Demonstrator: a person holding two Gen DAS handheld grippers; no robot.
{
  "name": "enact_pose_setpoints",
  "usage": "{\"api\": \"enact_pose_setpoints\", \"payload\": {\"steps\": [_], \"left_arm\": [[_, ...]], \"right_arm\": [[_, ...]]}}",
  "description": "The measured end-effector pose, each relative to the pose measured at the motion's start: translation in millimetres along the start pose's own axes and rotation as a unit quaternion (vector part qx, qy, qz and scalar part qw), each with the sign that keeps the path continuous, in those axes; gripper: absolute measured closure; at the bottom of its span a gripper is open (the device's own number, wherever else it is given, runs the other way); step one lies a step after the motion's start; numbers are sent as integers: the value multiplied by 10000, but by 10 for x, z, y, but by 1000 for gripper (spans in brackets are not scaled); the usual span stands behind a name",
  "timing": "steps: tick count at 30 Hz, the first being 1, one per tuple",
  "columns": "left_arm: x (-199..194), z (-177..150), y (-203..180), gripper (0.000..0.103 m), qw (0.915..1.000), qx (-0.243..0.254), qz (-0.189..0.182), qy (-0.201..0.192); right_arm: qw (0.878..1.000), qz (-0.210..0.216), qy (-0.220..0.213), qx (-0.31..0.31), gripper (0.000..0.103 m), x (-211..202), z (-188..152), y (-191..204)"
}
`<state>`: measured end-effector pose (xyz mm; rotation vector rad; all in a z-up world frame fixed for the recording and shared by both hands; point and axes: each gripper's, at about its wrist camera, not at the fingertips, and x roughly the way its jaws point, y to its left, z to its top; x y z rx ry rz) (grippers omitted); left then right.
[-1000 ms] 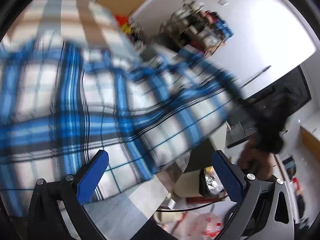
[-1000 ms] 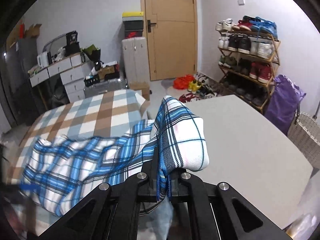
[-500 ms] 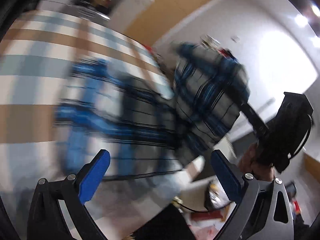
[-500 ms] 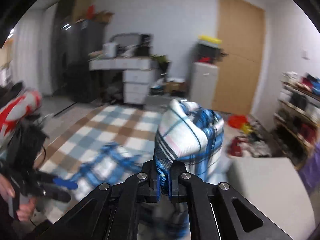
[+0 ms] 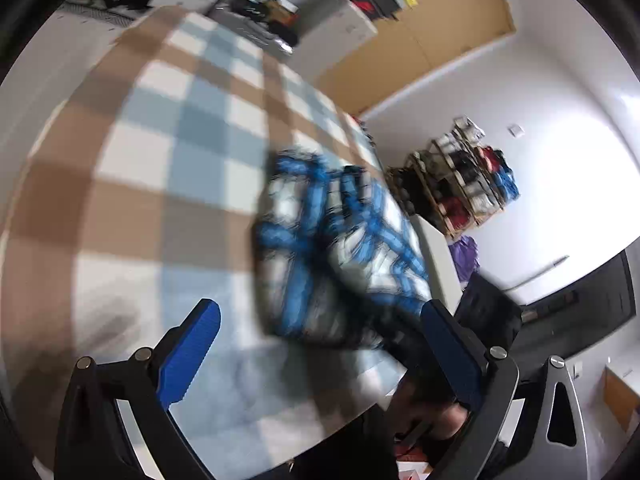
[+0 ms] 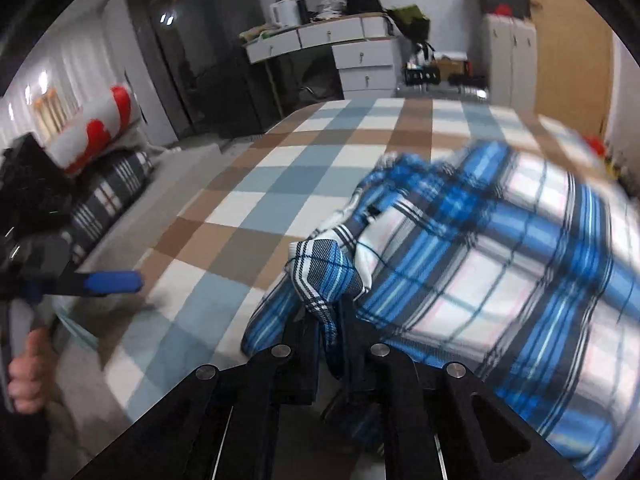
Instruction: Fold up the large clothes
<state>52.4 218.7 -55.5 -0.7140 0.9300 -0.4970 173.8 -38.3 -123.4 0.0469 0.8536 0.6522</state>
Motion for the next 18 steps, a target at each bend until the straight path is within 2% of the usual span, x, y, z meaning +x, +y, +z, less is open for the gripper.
{"api": "enact_pose_setpoints", "payload": {"steps": [2,4,6,7,9,12,14,18], "left_arm": [[111,116,-176,5,9996,236,51,115],[388,301,-393,5,9979,456,-21,465],[638,443,-499,5,9958,470,-118,776],[820,525,-554,5,9930,474,-136,1075],[1036,626,-603,5,9909,365,-56,1294],[1433,733,-659,5,9824,212,45,1857],[1650,777,-657,5,9773,160,485,2058],[1891,812,-629,5,9694,230,1071,2198]], "right_arm": [[9994,195,-143,260,93,-69,-65,-70],[9982,309,-325,404,96,-159,-112,-93],[9959,479,-500,585,96,-210,-135,-130],[9949,540,-545,662,96,-210,-141,-141],[9924,669,-618,831,96,-209,-161,-178],[9872,956,-749,1038,96,-245,-210,-243],[9835,1144,-837,1125,97,-274,-263,-283],[9772,1448,-877,1280,99,-295,-366,-332]]}}
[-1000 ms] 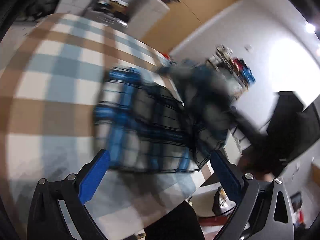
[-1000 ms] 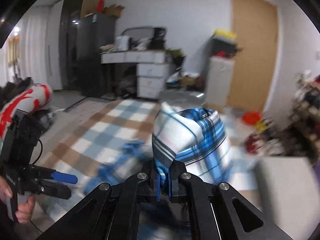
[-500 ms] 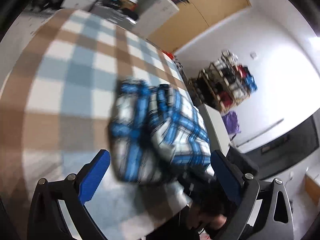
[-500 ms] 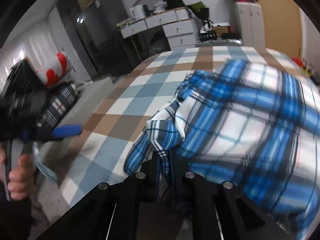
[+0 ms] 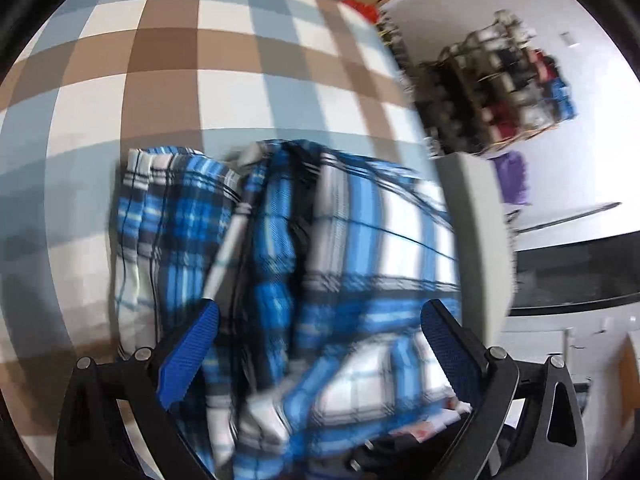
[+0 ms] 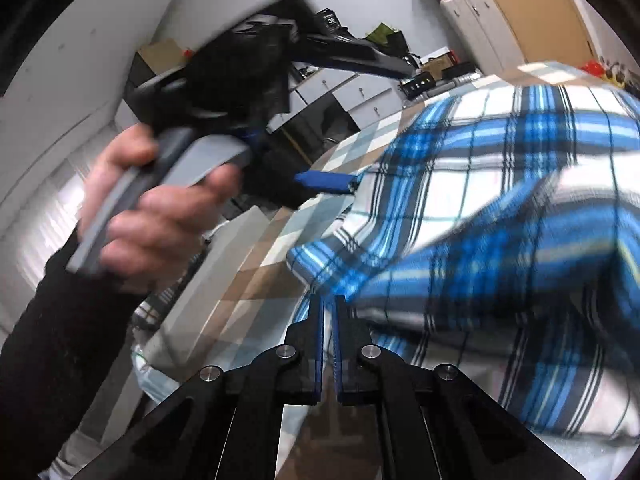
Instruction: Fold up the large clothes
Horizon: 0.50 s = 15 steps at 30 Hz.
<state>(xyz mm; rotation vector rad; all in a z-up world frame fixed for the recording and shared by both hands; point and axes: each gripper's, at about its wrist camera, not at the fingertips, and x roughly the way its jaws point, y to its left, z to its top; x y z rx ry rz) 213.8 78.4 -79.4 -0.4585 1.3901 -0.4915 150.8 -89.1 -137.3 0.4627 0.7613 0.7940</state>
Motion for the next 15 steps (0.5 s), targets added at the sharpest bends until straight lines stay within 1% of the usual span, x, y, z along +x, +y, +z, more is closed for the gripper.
{"api": "enact_pose_setpoints", "payload": {"steps": [1,3,4,5,6,7,8,9,10,11,12,13,15], "left_arm": [[49,34,4,5,10000,-61,38,28],[120,67,-27,5,9999,-119,8,84],[148,73,-55,5,9999,-107,-39,57],[158,82,-84,5,9999,-73,-85,50],[163,80,-116,7,9999,-16,-102,10],[168,76,-146,25,9999,32,-94,-15],[184,87,-175,53,10000,79,18,7],[152,123,-193,60,9998,110,140,-28],[135,137,-195,75,9997,156,143,-84],[137,136,-217,84,9997,201,119,-88],[117,136,-215,86,9996,227,141,-95],[108,128,-230,90,9994,280,171,-119],[92,133,-268,93,9990,338,257,-160]], "right_arm": [[9998,163,-26,60,96,-32,-22,-22],[9987,431,-185,196,95,-112,-78,-47],[9977,568,-274,261,92,-149,-107,-57],[9965,685,-359,306,88,-182,-137,-58],[9944,834,-537,377,75,-242,-183,-73],[9927,896,-683,428,55,-291,-217,-90],[9904,991,-840,471,47,-340,-253,-113],[9877,1117,-980,496,36,-380,-284,-141],[9863,1167,-1049,514,32,-401,-299,-165],[9853,1176,-1100,571,32,-417,-312,-208],[9842,1225,-1114,635,31,-422,-325,-239],[9828,1274,-1124,721,28,-424,-333,-276],[9794,1339,-1189,933,25,-423,-341,-369]]}}
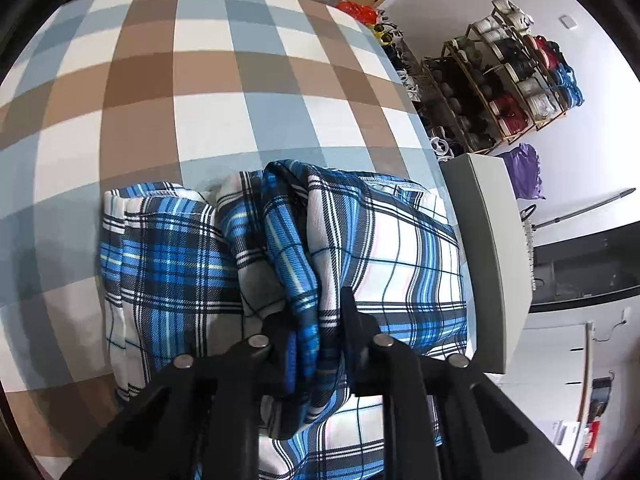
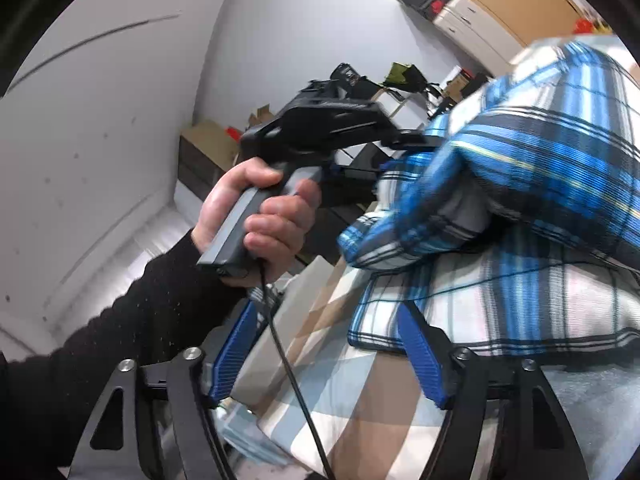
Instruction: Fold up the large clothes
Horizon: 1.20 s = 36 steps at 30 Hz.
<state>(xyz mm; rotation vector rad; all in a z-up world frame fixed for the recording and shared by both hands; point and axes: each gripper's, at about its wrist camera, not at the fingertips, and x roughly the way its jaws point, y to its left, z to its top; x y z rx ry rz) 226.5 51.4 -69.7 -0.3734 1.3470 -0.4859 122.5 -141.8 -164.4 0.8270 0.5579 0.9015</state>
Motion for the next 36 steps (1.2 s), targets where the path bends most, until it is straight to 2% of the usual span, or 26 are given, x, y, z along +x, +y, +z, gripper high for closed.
{"api": "enact_pose_setpoints", "payload": {"steps": [5,10,11,13,14,18,20,21,22,23,25,27,30,32,36], "left_arm": [[-71,-93,-170,94,9994,311,117,-67],[-149,-166,-172,97,9990,407,140,-99],[-167,-170,-156,97,9990,395,163,-146],[-169,-151,-132,98,9991,358,172,-126],[-161,-131,-125,98,9993,317,171,-124],[-145,-87,-158,99,9993,313,156,-100],[-138,-70,-158,99,9994,301,133,-84],[-152,-85,-159,99,9994,297,120,-89],[-153,-83,-154,99,9995,301,106,-83],[-147,-71,-149,99,9995,305,102,-79],[-142,-70,-145,99,9995,303,105,-77],[-136,-73,-125,99,9996,277,91,-65],[-208,-86,-114,99,9995,279,-37,-130],[-294,-103,-116,99,9993,304,-141,-173],[-485,-107,-118,99,9988,356,-201,-279]], "right_arm": [[9994,181,-165,242,21,-47,78,-116],[9982,215,-400,382,11,-104,91,-115],[9980,162,-387,481,10,-93,120,-122],[9969,11,-398,686,0,-65,229,-124],[9954,-144,-459,828,0,-55,278,-110],[9915,-247,-399,1213,0,87,408,-83],[9890,-532,-390,1320,7,218,439,-72],[9861,-855,-400,1371,17,255,424,-84],[9828,-1062,-401,1454,38,291,393,-94],[9805,-1138,-397,1549,48,322,398,-124],[9765,-1406,-268,1613,95,402,402,-179],[9729,-1562,-255,1688,98,465,382,-201],[9774,-1733,-323,1163,99,494,414,3],[9797,-1752,-399,886,99,470,449,164],[9825,-1642,-320,818,99,571,520,355]]}}
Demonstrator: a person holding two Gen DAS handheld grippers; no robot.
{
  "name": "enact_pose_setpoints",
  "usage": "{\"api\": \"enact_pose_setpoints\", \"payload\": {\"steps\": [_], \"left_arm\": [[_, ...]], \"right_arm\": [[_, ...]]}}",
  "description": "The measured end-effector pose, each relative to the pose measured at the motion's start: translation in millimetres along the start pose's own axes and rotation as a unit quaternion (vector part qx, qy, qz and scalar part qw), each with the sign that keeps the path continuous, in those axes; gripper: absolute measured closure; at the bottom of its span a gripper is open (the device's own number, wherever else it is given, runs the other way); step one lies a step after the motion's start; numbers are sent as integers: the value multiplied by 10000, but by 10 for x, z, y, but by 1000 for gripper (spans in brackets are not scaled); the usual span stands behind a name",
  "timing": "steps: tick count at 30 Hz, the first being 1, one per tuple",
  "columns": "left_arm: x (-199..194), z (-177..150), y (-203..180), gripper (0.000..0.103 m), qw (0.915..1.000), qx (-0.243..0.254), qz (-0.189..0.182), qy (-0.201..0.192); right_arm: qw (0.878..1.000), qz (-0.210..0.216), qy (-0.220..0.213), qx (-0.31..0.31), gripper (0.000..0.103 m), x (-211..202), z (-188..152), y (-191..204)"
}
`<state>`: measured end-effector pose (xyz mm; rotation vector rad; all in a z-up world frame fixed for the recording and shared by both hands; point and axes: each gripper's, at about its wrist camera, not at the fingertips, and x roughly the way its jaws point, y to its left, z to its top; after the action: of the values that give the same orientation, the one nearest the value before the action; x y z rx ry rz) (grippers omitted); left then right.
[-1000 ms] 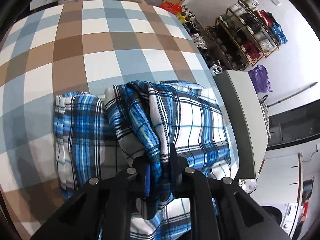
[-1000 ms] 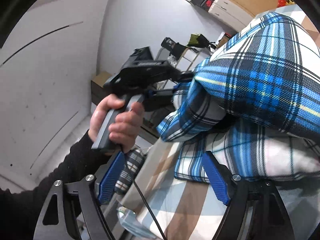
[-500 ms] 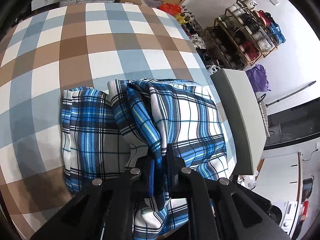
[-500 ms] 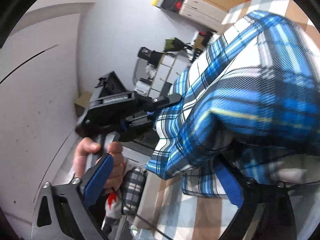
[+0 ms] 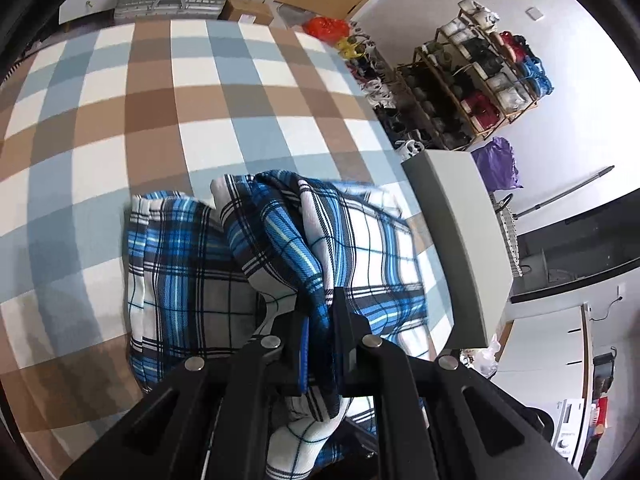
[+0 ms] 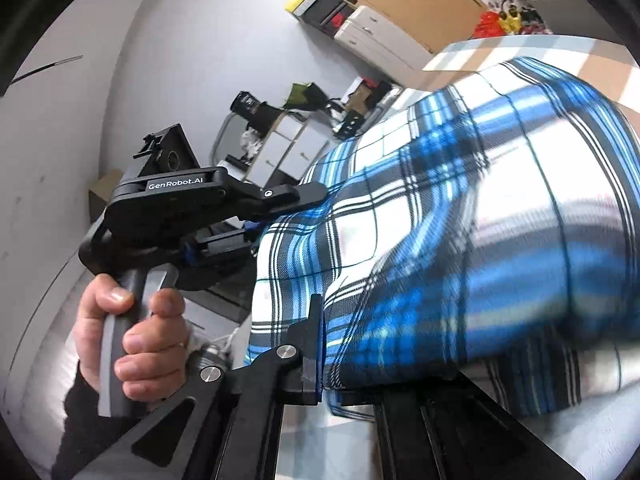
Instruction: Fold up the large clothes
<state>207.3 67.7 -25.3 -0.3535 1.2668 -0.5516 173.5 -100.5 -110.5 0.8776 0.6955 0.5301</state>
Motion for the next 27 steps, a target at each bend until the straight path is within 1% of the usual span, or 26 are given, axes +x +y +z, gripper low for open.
{"api": "enact_pose_setpoints", "payload": {"steps": [2,4,7,10,13,16,18,22,24,25,27], "left_arm": [[-103,-13,-10,99,9999,7,-89,-58],[-181,-33,-31,99,9999,89,-79,-121],[-231,-56,-6,99,9998,144,25,-150],[-218,-73,103,99,9996,87,233,-115],[-207,-84,321,99,9990,-107,418,-82],[-242,-85,518,99,9983,-365,438,-139],[-258,-101,597,99,9978,-471,439,-144],[-237,-142,720,99,9955,-562,749,-159],[-265,-158,792,99,9940,-686,835,-158],[-292,-164,816,99,9929,-764,894,-188],[-357,-175,797,98,9896,-755,1215,-174]], "right_arm": [[9999,-14,-42,-156,99,-26,-8,105],[9993,8,-156,-336,99,-55,-38,230],[9988,69,-25,-485,99,94,-152,388],[9980,63,394,-483,99,353,-248,398],[9969,0,704,-363,99,610,-316,308],[9949,-34,1001,-133,99,872,-357,237],[9931,-63,1161,-137,99,1010,-433,246],[9905,-355,1312,-219,99,1225,-557,251],[9864,-683,1483,-180,97,1314,-512,240],[9845,-747,1578,-168,96,1327,-507,228],[9815,-798,1730,-191,94,1317,-513,189]]}}
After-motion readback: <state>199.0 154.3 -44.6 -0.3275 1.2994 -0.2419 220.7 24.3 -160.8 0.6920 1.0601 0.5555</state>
